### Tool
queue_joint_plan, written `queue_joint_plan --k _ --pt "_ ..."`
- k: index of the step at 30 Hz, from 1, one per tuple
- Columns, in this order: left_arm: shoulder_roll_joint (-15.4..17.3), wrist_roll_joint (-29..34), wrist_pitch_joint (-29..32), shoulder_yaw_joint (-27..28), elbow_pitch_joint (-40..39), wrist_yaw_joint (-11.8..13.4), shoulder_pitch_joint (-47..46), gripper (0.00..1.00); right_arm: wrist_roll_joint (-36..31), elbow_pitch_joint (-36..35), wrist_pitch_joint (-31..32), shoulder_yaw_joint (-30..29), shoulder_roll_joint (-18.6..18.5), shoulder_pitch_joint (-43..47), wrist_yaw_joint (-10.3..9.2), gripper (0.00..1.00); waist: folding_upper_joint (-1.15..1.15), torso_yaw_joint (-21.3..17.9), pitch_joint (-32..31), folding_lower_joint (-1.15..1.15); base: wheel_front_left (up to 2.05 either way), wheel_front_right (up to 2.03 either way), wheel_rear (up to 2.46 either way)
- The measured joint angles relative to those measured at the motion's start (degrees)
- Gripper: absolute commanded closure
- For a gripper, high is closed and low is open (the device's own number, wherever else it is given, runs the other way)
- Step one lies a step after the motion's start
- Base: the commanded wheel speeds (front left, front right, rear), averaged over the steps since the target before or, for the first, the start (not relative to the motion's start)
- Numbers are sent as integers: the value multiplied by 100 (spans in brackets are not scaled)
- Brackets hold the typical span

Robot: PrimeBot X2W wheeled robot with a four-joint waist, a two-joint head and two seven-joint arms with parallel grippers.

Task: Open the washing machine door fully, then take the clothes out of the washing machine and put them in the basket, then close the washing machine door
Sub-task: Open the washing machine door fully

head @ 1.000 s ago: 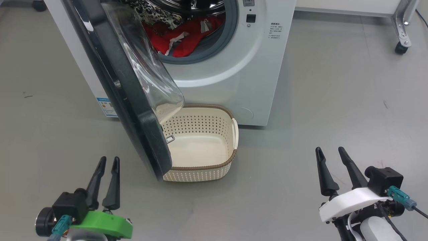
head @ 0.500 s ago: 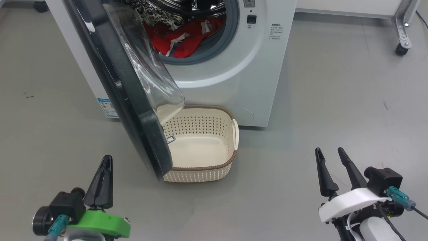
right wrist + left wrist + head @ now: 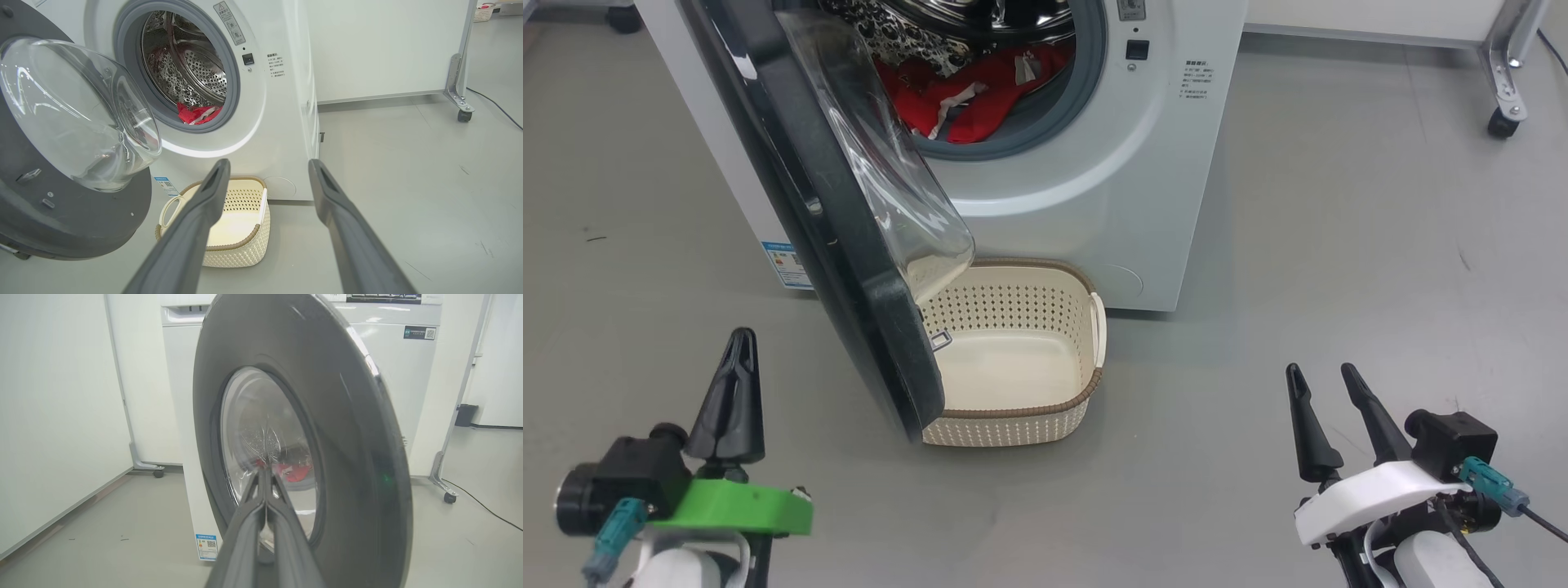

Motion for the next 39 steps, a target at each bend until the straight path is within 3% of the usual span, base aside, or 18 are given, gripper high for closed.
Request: queue_joint_plan --k 19,39 --pt "416 178 -32 85 -968 -5 -1178 100 -68 66 -9 -71 138 -2 96 0 0 -96 7 0 0 0 0" --pt "320 412 221 -1259 -1305 -23 -1511 100 -163 168 -9 -194 246 -3 151 0 0 -253 -31 0 0 0 0"
